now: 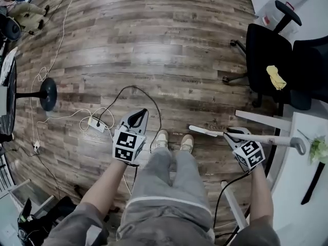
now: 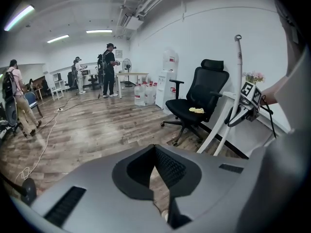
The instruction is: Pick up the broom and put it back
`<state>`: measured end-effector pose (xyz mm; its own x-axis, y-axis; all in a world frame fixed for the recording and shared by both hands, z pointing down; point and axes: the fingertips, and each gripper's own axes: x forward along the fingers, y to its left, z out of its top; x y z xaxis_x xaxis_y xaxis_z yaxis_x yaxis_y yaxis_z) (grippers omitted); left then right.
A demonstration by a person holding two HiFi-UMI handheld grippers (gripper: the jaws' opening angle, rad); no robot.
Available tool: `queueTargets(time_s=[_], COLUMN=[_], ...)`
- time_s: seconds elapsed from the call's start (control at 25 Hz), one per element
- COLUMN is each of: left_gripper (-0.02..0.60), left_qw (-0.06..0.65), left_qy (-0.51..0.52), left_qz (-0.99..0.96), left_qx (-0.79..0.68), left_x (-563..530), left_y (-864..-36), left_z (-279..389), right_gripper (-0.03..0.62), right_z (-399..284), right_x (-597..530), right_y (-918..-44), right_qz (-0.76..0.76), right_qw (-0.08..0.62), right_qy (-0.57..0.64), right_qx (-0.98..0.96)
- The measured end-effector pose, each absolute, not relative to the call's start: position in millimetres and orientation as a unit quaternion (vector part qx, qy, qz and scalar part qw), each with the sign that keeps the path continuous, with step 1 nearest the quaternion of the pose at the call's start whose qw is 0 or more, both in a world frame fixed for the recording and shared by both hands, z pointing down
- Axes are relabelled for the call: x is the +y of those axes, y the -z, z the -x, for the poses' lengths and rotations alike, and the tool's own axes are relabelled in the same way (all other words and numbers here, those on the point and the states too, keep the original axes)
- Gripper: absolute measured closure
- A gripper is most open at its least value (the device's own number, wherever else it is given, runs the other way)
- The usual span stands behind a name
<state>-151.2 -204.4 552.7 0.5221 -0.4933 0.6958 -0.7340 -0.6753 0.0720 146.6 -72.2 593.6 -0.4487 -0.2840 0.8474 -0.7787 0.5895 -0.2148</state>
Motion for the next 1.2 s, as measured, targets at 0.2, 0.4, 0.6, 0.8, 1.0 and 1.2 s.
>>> queueTargets(time_s=[0.2, 0.4, 0.6, 0.8, 1.0, 1.2], left_gripper=[0.565, 0.565, 0.565, 0.565, 0.565, 0.565], left_qw=[0.185, 0.177, 0.156, 0.136, 0.12, 0.105], left_qy=[-0.319, -0.31, -0.297, -0.282, -0.278, -0.283], left_qz=[-0.855, -0.858, -0.865, -0.873, -0.879, -0.883], left_qx=[-0.365, -0.369, -0.372, -0.374, -0.369, -0.358], left_x=[-235.4, -254.8, -278.2, -307.2, -331.2, -348.9], left_y=[-612.7, -669.2, -714.8, -748.7, -785.6, -829.3], left_z=[155.3, 163.1, 158.9, 147.1, 134.8, 126.7], right_gripper=[0.496, 0.496, 0.496, 0.496, 0.496, 0.497], right_z=[-143.3, -137.4, -139.1, -134.4, -123.7, -127.1], right_x=[-116.5, -175.9, -246.9, -299.1, -341.3, -364.1], right_y=[-664.9, -695.5, -705.0, -726.9, -757.4, -816.9], right_qz=[-0.321, -0.356, -0.407, -0.451, -0.475, -0.478], right_qw=[0.424, 0.369, 0.29, 0.233, 0.213, 0.228], right_qy=[-0.305, -0.276, -0.254, -0.236, -0.217, -0.259], right_qx=[-0.79, -0.813, -0.828, -0.829, -0.826, -0.808])
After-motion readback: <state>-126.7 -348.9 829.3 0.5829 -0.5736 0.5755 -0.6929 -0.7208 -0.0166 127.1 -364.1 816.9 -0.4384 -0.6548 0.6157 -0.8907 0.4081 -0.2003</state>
